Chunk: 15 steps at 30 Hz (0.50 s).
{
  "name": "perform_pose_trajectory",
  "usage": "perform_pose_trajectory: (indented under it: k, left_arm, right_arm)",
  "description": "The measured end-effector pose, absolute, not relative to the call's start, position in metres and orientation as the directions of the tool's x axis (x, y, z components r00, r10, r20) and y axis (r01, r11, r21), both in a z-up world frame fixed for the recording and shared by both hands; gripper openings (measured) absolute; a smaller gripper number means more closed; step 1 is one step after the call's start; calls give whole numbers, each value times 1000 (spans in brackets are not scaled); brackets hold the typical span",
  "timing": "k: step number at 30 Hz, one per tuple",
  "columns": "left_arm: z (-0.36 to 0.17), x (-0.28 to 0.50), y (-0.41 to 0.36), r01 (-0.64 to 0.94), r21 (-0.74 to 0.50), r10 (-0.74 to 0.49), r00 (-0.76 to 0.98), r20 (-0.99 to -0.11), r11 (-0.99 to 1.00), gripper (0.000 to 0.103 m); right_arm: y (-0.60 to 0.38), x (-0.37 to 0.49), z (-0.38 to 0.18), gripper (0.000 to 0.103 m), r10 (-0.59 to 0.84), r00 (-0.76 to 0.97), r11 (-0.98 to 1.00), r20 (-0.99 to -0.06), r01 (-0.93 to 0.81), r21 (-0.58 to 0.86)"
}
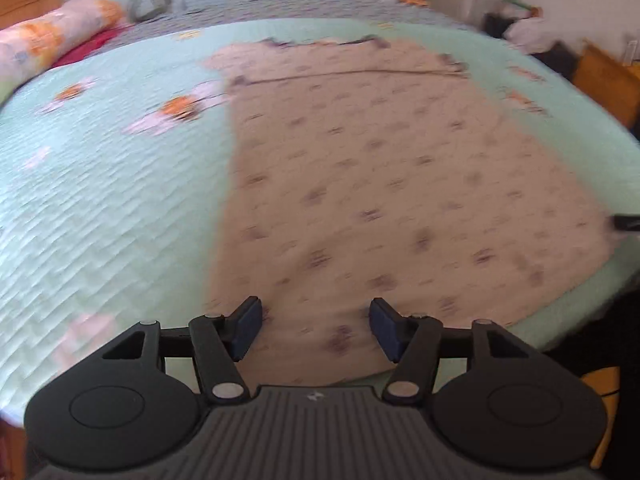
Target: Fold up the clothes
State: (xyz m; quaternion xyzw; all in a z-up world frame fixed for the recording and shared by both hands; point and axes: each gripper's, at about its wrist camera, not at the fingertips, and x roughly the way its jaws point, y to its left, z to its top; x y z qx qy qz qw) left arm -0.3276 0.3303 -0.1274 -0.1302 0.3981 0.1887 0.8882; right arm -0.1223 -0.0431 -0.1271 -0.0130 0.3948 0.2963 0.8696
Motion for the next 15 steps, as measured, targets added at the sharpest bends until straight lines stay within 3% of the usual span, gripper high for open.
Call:
perform_pose_trajectory:
  k: [4,7,11,15]
  left_arm:
    - [-104,-340,343,-473,-148,246,670,-700,868,64]
    - [-111,-325,334,-452,-146,217,656,-723,880,67]
    - [-126,-309,323,-449,-128,203,618,-760,884,61]
    - [-102,-323,332,-459,-176,207,668,-715,871,63]
  right_arm:
    - [-39,-127,-122,57,472,541,839,-697,-518,166]
    - [-25,-130,-125,61,493,508,819,-707,-545,180]
    - [-7,-134,-128,61,519,462,791,-719,-578,200]
    - [-17,-130,-126,61,542,457,795,-705,-550,254]
